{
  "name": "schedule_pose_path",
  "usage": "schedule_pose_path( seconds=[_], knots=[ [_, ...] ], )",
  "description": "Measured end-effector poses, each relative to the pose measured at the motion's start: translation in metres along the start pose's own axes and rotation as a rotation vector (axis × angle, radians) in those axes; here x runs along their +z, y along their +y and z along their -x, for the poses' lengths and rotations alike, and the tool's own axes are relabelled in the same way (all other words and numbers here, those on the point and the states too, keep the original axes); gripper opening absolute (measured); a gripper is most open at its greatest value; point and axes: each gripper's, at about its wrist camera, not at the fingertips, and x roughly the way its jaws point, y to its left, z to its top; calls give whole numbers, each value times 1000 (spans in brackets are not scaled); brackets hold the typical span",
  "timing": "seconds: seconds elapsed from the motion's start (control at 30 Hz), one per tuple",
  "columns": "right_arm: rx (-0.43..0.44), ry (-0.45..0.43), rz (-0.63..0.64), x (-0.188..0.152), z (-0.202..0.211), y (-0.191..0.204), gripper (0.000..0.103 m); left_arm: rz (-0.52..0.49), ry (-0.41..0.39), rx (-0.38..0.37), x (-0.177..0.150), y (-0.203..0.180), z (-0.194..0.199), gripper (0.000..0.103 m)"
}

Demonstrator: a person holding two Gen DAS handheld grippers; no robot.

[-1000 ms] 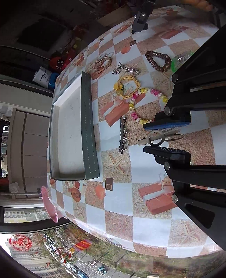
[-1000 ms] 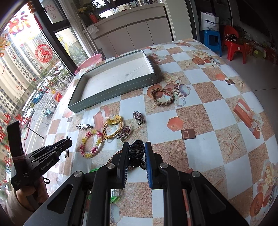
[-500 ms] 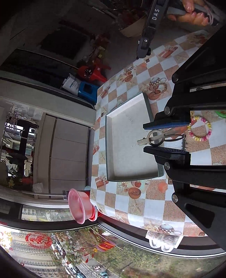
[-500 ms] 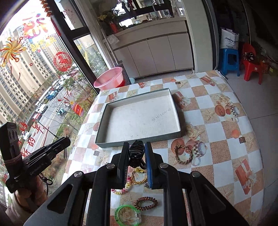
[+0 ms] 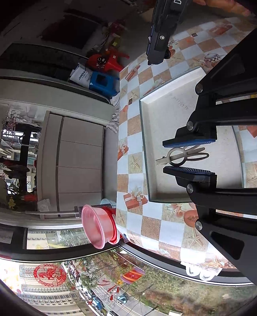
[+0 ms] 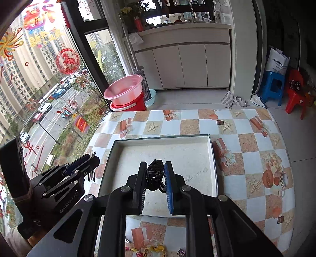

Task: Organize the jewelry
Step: 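Carry the black clip into the tray and open the right tool while the left tool carries the pale clip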

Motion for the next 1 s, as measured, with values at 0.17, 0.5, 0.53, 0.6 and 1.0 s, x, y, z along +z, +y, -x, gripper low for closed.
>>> schedule_pose_path(
  seconds=[0.17,0.5,0.53,0.6,1.0],
  knots=[
    [-18,69,-30,-10,-61,-17,19,-13,58,31,-18,-3,-48,32],
    [-65,141,-49,-35,-130,-36,19,-28,112,110,-47,-5,-95,32],
    [-68,145,-53,-37,-135,-37,19,-33,110,120,-49,-6,-96,32],
    [-75,151,-62,-42,-140,-38,19,-44,107,134,-52,-7,-98,32],
    [-82,146,-66,-48,-144,-37,59,-50,141,169,-57,-8,-108,32]
  ],
)
